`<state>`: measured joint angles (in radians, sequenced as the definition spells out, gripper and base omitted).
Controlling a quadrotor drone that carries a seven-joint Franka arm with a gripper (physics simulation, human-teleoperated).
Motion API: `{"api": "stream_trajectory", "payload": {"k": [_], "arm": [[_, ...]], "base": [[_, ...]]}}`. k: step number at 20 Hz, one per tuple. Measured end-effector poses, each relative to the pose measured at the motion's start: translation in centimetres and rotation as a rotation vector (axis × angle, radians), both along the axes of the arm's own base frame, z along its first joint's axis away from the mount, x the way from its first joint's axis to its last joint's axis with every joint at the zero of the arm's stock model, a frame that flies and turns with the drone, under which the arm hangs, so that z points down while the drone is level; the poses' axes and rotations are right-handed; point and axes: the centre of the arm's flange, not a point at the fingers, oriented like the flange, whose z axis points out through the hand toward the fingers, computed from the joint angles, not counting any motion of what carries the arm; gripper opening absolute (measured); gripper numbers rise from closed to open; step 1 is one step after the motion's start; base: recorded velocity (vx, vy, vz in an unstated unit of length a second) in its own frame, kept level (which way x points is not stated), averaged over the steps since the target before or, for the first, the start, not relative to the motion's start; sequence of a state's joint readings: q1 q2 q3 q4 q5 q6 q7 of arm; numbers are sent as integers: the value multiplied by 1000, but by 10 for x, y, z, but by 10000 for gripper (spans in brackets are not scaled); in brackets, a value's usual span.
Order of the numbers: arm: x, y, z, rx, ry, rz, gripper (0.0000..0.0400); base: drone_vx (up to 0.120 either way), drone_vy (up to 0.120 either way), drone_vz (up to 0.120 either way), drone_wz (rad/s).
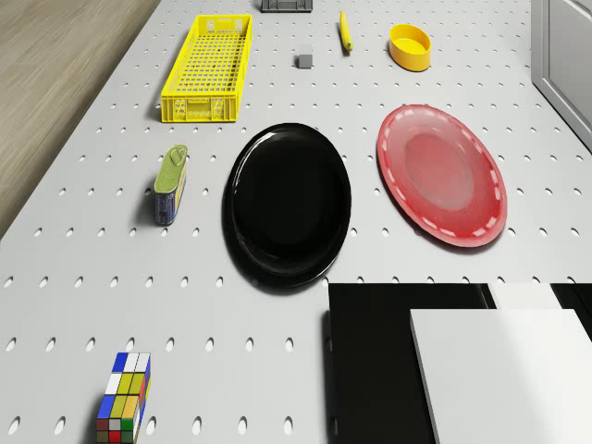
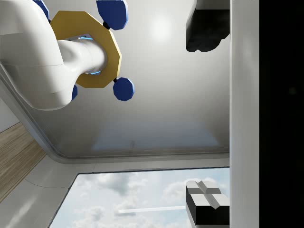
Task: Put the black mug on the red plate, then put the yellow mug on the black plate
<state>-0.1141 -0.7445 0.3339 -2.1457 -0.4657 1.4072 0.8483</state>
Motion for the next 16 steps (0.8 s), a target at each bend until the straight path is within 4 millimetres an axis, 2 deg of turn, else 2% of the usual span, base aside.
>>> {"api": "stream_trajectory", "payload": {"k": [2, 4, 7, 9, 11, 13, 16], "arm": [[0, 17, -18, -244, 0, -8, 400], [1, 31, -44, -544, -1, -18, 400], [3, 35, -94, -1057, 0, -37, 400], [4, 24, -125, -1388, 0, -49, 400], [5, 7, -147, -1672, 1, -59, 400], [5, -10, -161, -1894, 1, -67, 400], [5, -31, -171, -2124, 3, -72, 400]], "base": [[0, 0, -120, 0], [0, 0, -120, 0], [0, 0, -120, 0], [0, 0, -120, 0], [0, 0, -120, 0], [0, 0, -120, 0], [0, 0, -120, 0]]}}
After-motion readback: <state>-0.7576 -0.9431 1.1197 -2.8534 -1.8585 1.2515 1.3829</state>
